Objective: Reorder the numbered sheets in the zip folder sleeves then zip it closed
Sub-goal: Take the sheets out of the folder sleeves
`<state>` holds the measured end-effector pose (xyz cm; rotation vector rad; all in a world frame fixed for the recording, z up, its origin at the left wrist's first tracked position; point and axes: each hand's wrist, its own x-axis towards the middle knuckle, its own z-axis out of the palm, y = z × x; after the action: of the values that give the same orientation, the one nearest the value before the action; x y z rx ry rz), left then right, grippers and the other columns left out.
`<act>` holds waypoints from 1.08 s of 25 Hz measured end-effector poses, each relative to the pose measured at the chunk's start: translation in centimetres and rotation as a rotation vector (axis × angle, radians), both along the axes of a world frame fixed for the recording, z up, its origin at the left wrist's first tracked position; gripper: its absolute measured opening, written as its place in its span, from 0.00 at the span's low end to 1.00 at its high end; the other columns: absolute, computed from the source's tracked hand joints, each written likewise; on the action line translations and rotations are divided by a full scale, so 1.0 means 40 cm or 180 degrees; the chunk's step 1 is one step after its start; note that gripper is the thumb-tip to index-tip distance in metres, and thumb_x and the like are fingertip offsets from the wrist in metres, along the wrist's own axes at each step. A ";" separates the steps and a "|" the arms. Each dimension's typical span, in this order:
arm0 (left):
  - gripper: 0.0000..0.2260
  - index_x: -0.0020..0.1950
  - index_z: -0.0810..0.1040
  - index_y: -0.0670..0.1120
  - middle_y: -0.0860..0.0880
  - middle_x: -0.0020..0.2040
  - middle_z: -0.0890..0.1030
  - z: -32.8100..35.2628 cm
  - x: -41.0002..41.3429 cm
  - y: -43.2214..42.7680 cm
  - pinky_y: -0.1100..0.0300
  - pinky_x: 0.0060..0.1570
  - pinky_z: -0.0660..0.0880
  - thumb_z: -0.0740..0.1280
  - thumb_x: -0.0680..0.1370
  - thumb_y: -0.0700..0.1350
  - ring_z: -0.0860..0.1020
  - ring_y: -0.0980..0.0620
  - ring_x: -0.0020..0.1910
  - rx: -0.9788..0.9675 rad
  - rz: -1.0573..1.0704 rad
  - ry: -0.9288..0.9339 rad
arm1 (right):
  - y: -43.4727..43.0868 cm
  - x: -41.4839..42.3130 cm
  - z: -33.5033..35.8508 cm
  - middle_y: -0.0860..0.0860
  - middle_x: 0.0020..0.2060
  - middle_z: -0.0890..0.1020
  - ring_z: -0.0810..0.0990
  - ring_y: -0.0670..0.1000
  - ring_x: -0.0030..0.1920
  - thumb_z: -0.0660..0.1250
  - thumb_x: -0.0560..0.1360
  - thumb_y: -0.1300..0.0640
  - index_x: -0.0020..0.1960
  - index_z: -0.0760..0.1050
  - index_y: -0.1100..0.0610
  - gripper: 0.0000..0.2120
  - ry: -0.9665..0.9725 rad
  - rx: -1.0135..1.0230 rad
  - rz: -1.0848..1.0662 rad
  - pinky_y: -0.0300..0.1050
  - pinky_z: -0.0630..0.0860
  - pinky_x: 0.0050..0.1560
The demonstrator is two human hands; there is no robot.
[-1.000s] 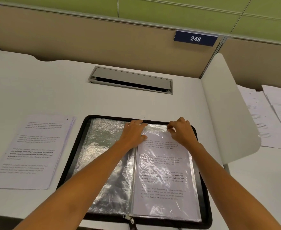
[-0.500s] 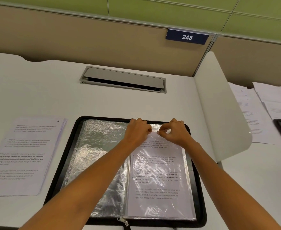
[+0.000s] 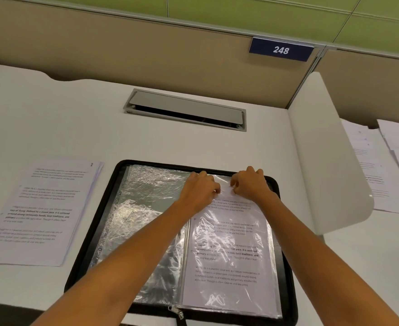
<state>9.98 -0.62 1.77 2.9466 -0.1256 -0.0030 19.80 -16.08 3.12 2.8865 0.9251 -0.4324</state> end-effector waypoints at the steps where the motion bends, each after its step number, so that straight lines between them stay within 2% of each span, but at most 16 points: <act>1: 0.10 0.59 0.80 0.55 0.53 0.57 0.80 0.000 0.000 0.000 0.52 0.58 0.66 0.64 0.80 0.51 0.72 0.51 0.58 -0.0024 -0.0003 -0.0009 | -0.001 0.000 -0.001 0.47 0.50 0.81 0.70 0.52 0.59 0.67 0.76 0.51 0.54 0.78 0.48 0.08 0.0030 -0.0025 0.0009 0.52 0.62 0.61; 8: 0.10 0.59 0.80 0.54 0.53 0.57 0.79 -0.011 0.013 0.003 0.54 0.59 0.64 0.64 0.79 0.52 0.71 0.51 0.59 -0.0160 -0.0008 -0.0090 | -0.003 0.022 0.006 0.48 0.49 0.81 0.69 0.53 0.59 0.65 0.76 0.53 0.50 0.80 0.50 0.07 0.0172 0.0120 -0.0047 0.52 0.62 0.60; 11: 0.16 0.66 0.75 0.52 0.51 0.61 0.78 -0.011 0.027 -0.001 0.54 0.60 0.64 0.64 0.80 0.52 0.72 0.50 0.62 -0.0223 0.0074 -0.0191 | -0.003 0.047 0.012 0.48 0.49 0.82 0.70 0.53 0.59 0.63 0.78 0.54 0.51 0.81 0.51 0.08 0.0099 0.0268 -0.0096 0.51 0.63 0.59; 14: 0.21 0.73 0.68 0.48 0.48 0.65 0.75 -0.010 0.044 0.001 0.52 0.61 0.67 0.59 0.82 0.53 0.71 0.48 0.64 -0.0389 0.0518 -0.0338 | -0.001 0.080 0.020 0.48 0.50 0.82 0.70 0.54 0.58 0.61 0.79 0.56 0.52 0.81 0.52 0.10 0.0091 0.0485 -0.0171 0.50 0.63 0.57; 17: 0.20 0.74 0.66 0.45 0.46 0.68 0.73 -0.007 0.068 0.016 0.50 0.62 0.67 0.58 0.83 0.50 0.70 0.47 0.66 -0.0695 0.1074 -0.0277 | 0.004 0.114 0.023 0.50 0.51 0.82 0.71 0.54 0.58 0.61 0.79 0.56 0.53 0.79 0.53 0.09 0.0122 0.0711 -0.0257 0.51 0.64 0.59; 20: 0.20 0.73 0.66 0.43 0.44 0.66 0.74 -0.002 0.095 0.039 0.49 0.62 0.66 0.58 0.83 0.50 0.70 0.45 0.66 -0.1122 0.1687 -0.0041 | 0.015 0.146 0.027 0.51 0.51 0.82 0.72 0.54 0.56 0.63 0.79 0.53 0.55 0.78 0.52 0.08 0.0109 0.0853 -0.0323 0.52 0.66 0.59; 23: 0.23 0.72 0.66 0.42 0.45 0.64 0.77 -0.010 0.122 0.062 0.46 0.64 0.68 0.60 0.81 0.53 0.73 0.42 0.64 -0.1888 0.2016 0.0327 | 0.027 0.168 0.038 0.51 0.48 0.83 0.75 0.53 0.53 0.64 0.79 0.53 0.53 0.78 0.51 0.06 0.0130 0.1198 -0.0402 0.52 0.70 0.57; 25: 0.26 0.73 0.65 0.42 0.45 0.63 0.78 -0.014 0.135 0.074 0.46 0.64 0.69 0.64 0.80 0.54 0.75 0.43 0.63 -0.2522 0.2192 0.0505 | 0.028 0.175 0.047 0.51 0.45 0.83 0.78 0.52 0.48 0.66 0.78 0.54 0.49 0.79 0.51 0.04 0.0339 0.1657 -0.0552 0.49 0.74 0.52; 27: 0.27 0.72 0.66 0.41 0.44 0.61 0.79 -0.015 0.151 0.083 0.49 0.63 0.71 0.68 0.78 0.51 0.76 0.44 0.62 -0.2997 0.2377 0.0590 | 0.022 0.179 0.055 0.52 0.43 0.82 0.79 0.51 0.44 0.68 0.77 0.54 0.48 0.79 0.51 0.02 0.0612 0.2029 -0.0729 0.41 0.75 0.44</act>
<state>16.02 2.71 1.17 1.8886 0.7710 -0.0838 26.98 -15.22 5.32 3.6095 0.8876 -0.5169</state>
